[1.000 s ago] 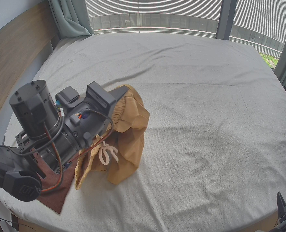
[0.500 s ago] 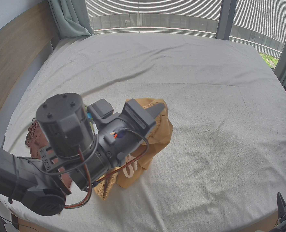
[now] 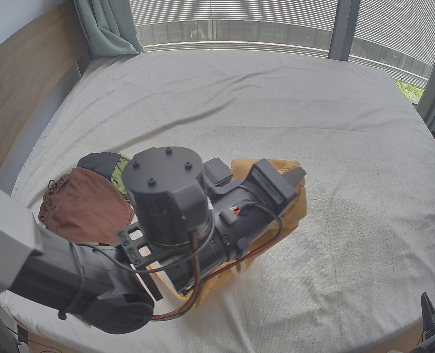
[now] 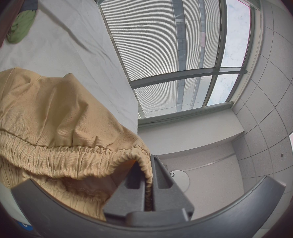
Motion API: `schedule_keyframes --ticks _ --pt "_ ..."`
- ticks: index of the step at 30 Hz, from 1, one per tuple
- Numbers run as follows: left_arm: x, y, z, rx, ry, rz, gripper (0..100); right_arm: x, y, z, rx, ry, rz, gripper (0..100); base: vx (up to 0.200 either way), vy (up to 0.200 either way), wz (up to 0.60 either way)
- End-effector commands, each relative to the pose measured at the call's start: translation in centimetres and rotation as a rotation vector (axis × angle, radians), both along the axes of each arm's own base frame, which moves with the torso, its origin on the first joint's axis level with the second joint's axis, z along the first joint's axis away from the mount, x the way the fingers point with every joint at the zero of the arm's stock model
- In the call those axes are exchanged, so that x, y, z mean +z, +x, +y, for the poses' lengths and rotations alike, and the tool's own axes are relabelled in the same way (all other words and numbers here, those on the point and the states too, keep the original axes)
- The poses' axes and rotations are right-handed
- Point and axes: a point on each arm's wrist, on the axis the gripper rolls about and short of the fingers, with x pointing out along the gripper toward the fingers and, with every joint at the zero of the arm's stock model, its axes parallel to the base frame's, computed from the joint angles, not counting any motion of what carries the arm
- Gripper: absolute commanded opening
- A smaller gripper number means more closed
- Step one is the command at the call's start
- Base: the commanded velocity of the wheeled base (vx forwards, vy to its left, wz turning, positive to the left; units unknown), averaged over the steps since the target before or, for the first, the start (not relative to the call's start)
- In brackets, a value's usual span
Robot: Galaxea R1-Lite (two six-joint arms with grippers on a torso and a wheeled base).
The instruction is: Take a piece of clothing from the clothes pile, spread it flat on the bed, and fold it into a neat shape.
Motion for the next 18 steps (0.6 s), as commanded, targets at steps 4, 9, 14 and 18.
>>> schedule_keyframes --ticks 4,9,14,18 --pt "0.5 -0.5 -2.8 -0.062 -0.050 0.002 0 -0.5 0.0 0.0 0.000 -0.002 0.000 100 0.000 0.000 0.00" --pt "2.5 -2.0 -3.8 -0.154 -0.106 -0.036 0 -0.5 0.0 0.0 0.000 -0.003 0.000 100 0.000 0.000 0.00" --pt "4.9 -3.3 -4.0 -0.194 -0.181 -0.053 0 -0.5 0.0 0.0 0.000 -0.005 0.000 100 0.000 0.000 0.00" --pt "7.3 -4.0 -2.7 -0.210 -0.274 -0.027 0 -0.5 0.0 0.0 0.000 -0.003 0.000 100 0.000 0.000 0.00"
